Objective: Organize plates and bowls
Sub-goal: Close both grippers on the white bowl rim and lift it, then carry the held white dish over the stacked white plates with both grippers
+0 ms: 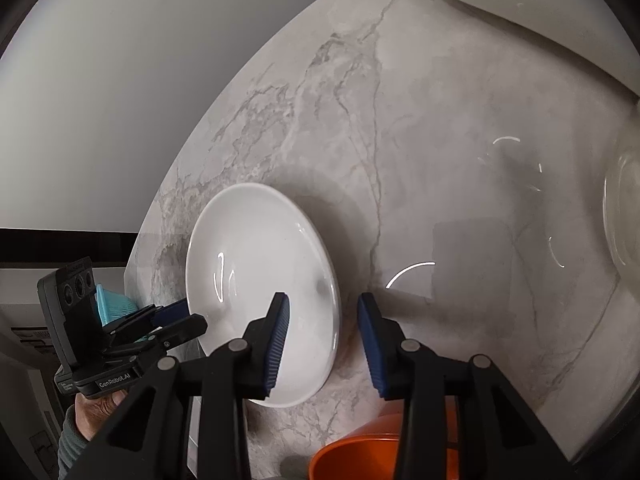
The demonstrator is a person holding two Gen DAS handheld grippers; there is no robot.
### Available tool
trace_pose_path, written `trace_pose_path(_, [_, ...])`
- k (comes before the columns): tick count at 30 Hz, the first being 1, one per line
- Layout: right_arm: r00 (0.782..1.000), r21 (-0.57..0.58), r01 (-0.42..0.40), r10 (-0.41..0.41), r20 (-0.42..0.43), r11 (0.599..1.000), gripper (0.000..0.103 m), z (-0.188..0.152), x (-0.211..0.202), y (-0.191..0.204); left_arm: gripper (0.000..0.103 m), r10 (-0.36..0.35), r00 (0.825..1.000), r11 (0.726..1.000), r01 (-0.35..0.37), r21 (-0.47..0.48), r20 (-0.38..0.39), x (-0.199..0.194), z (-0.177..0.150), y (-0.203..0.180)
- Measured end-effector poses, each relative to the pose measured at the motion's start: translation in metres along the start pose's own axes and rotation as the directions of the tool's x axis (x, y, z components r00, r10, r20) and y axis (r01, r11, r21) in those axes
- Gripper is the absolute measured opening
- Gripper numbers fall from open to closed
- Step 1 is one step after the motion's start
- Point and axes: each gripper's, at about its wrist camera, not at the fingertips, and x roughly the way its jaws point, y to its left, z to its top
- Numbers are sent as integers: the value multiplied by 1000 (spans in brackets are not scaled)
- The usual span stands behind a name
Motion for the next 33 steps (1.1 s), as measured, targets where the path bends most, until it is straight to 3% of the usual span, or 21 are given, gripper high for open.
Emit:
trace_pose_path(9, [1000,-11,0,0,-5,1000,14,0,5,-1,11,21,1000,1000,-21,9,-9,10,5,-12])
trace_pose_path(20, [999,-63,24,-22,30,998,9,-3,3,5,10,76,997,997,-76,22,0,12,6,-17])
trace_pose_path(33, [999,-76,13,-10,50,997,9,-2,-3,11,10,75,997,997,-75,12,27,-12,0,-21])
